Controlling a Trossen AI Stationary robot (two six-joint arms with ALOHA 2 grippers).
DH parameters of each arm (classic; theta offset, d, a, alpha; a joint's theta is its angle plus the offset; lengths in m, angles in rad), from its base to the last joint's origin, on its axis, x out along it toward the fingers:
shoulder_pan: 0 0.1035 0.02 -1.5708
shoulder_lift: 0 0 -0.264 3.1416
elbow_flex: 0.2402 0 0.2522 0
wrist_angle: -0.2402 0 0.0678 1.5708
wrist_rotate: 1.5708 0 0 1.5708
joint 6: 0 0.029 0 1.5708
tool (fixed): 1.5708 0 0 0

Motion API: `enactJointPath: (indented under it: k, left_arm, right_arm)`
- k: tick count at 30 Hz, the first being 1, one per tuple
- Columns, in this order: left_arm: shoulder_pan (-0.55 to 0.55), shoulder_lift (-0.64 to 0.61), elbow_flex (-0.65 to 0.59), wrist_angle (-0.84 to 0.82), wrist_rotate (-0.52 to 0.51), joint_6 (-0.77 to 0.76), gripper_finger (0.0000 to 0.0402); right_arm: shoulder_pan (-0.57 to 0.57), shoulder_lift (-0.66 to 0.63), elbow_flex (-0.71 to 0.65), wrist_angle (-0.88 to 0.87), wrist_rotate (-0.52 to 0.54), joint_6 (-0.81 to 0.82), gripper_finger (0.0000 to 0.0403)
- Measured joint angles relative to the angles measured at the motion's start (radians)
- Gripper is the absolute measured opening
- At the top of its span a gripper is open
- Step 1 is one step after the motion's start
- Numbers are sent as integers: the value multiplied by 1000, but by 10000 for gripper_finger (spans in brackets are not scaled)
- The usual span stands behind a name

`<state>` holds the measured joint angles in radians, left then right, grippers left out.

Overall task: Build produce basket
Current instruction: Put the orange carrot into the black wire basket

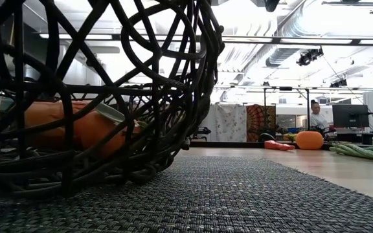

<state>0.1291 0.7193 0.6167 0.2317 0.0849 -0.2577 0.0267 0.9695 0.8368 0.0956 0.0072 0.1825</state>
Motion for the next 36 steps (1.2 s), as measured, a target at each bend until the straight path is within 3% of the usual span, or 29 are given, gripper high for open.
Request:
enactJointPath:
  k: [10,14,19,26,30,36]
  left_arm:
    - [2,0,0,-2,-6,14,0]
    - [2,0,0,-2,-6,14,0]
    - [2,0,0,-2,-8,5,0]
    - [2,0,0,-3,-10,0,0]
    - [2,0,0,-3,-10,-1,0]
    - [2,0,0,-3,-18,-1,0]
  right_arm:
    - [0,0,0,0,67,-7,15]
    - [0,0,0,0,66,9,72]
    - [0,0,0,-1,168,86,181]
    - [0,0,0,-44,175,71,320]
    - [0,0,0,-82,175,88,356]
    - [0,0,0,-105,235,123,364]
